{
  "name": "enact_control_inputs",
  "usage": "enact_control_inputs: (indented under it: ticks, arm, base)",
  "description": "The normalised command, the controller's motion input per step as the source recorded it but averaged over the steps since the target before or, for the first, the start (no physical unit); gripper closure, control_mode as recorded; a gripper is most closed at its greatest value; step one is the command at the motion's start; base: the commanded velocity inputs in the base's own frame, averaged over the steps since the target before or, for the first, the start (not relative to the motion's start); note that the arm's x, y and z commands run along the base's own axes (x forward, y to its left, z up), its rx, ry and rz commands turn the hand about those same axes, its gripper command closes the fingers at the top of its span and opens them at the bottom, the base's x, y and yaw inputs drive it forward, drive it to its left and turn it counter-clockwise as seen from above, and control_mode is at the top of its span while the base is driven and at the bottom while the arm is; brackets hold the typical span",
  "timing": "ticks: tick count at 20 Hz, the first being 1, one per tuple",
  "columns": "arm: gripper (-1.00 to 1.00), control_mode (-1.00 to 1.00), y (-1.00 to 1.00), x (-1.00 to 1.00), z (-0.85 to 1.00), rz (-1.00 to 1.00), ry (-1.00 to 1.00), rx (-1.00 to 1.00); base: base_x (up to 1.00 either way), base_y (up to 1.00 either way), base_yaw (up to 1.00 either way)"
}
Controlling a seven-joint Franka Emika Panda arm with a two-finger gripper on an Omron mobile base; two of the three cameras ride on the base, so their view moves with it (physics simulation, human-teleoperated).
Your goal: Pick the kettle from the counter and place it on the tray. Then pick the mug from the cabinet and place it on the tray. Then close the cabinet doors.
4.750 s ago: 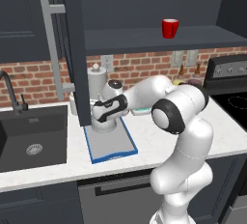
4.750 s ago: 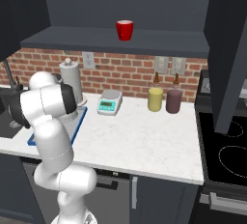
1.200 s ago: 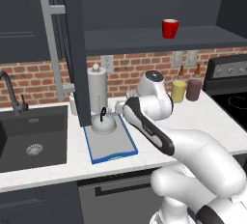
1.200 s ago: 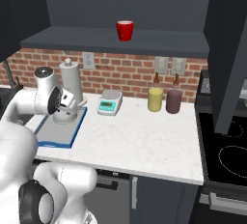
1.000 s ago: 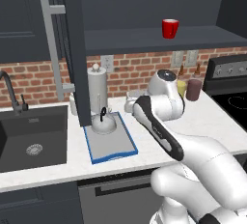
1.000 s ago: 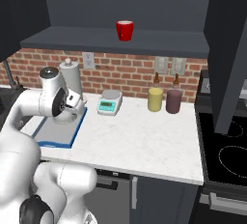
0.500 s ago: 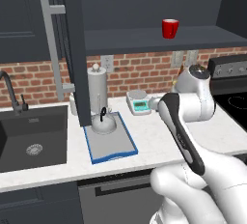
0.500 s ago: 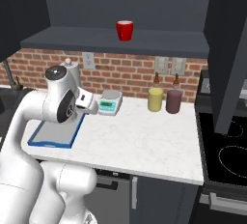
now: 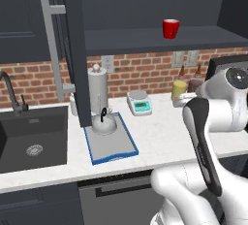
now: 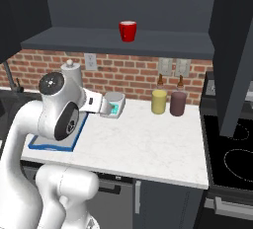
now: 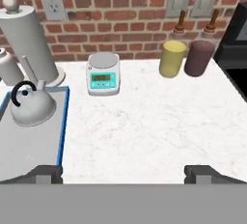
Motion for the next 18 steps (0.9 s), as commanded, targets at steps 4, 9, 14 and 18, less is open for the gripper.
enact_control_inputs:
  ticks: [4,9,14,18]
  arm:
    - [-1.0,-1.0,-0.33,-0.22,0.6,0.0,-0.22,-0.1]
    - [-1.0,-1.0,-0.15,-0.03,0.58,0.0,-0.28,-0.06]
    - [-1.0,-1.0,-0.01,0.0,0.66,0.0,-0.25,-0.03]
    - [-1.0,-1.0,0.09,0.0,0.73,0.0,-0.09,0.0]
  base:
    - [0.0,0.0,0.0]
    - [0.0,0.0,0.0]
    - [0.0,0.0,0.0]
    - [0.0,0.0,0.0]
